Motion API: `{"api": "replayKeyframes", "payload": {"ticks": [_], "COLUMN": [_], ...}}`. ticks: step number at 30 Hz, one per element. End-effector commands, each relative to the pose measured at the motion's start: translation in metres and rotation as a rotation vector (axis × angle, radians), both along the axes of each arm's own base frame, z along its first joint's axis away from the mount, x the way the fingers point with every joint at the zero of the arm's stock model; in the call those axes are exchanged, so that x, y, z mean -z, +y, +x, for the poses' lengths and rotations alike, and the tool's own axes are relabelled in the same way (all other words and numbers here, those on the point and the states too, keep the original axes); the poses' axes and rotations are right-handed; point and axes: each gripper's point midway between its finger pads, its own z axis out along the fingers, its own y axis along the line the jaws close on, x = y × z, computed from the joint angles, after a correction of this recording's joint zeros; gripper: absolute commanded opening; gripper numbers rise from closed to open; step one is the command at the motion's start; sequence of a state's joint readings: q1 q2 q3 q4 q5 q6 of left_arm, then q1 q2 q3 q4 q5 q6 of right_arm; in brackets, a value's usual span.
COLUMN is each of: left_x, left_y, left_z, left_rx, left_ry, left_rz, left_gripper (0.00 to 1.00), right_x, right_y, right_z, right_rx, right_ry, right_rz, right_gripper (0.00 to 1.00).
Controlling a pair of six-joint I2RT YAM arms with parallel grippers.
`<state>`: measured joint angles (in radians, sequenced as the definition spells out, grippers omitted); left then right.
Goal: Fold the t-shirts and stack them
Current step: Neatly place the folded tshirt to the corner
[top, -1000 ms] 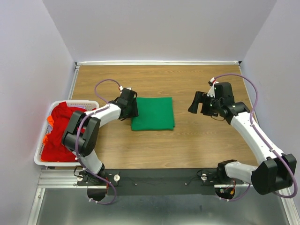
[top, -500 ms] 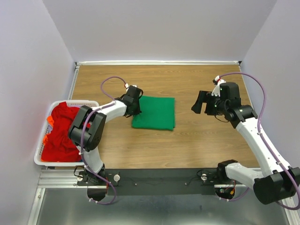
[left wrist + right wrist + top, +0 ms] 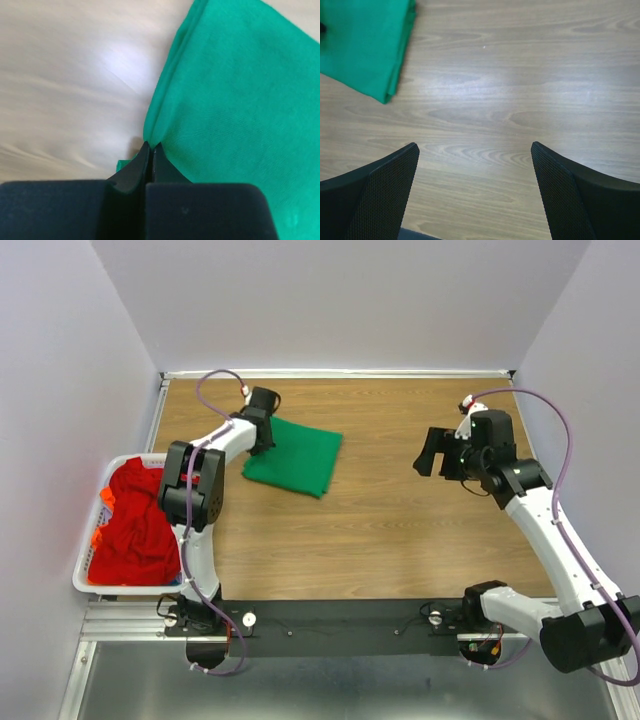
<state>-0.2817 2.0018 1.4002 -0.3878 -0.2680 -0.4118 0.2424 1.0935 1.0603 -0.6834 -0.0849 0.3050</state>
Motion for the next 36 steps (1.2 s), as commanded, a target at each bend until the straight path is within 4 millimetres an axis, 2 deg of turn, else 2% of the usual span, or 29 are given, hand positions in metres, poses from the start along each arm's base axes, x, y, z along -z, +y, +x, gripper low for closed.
{"api": "replayKeyframes", "payload": {"ticks": [1,5,6,10,11,13,14,18,24,29,36], "left_x": [-0.016,-0.026,-0.031,-0.042,-0.044,-0.045,-0.048,-0.054,-0.058,-0.065,-0.077], "left_y": [0.064,0.109,0.127,0.164,0.181,0.189,0.216,0.251,0.283,0.306,0.325], "left_z": [0.031,0.058,0.068,0.086,0.086,0.093,0.091,0.1,0.113,0.108,0.1], "left_rx": [-0.079,-0.151,-0.173,-0.227,-0.26,-0.272,-0.322,-0.382,-0.429,-0.482,-0.531], "left_ry": [-0.008,-0.015,-0.023,-0.03,-0.027,-0.031,-0.03,-0.054,-0.079,-0.085,-0.09], "left_rz": [0.189,0.265,0.288,0.36,0.377,0.396,0.413,0.433,0.485,0.543,0.634], "left_gripper": [0.0,0.0,0.0,0.0,0.0,0.0,0.0,0.0,0.0,0.0,0.0], "right_x": [-0.021,-0.028,-0.026,-0.031,-0.032,-0.036,-0.037,-0.038,-0.039,-0.038,-0.036], "right_y": [-0.01,-0.013,-0.013,-0.011,-0.012,-0.014,-0.015,-0.01,-0.007,-0.006,-0.006], "right_z": [0.011,0.021,0.024,0.033,0.035,0.041,0.044,0.053,0.067,0.073,0.076], "right_rx": [0.048,0.076,0.078,0.08,0.084,0.095,0.094,0.074,0.063,0.061,0.066], "right_ry": [-0.051,-0.06,-0.051,-0.055,-0.06,-0.069,-0.071,-0.066,-0.06,-0.057,-0.049], "right_rz": [-0.049,-0.062,-0.064,-0.068,-0.074,-0.086,-0.093,-0.094,-0.109,-0.115,-0.116], "right_gripper": [1.0,1.0,1.0,0.99,0.99,0.99,0.99,0.99,0.99,0.99,0.99]}}
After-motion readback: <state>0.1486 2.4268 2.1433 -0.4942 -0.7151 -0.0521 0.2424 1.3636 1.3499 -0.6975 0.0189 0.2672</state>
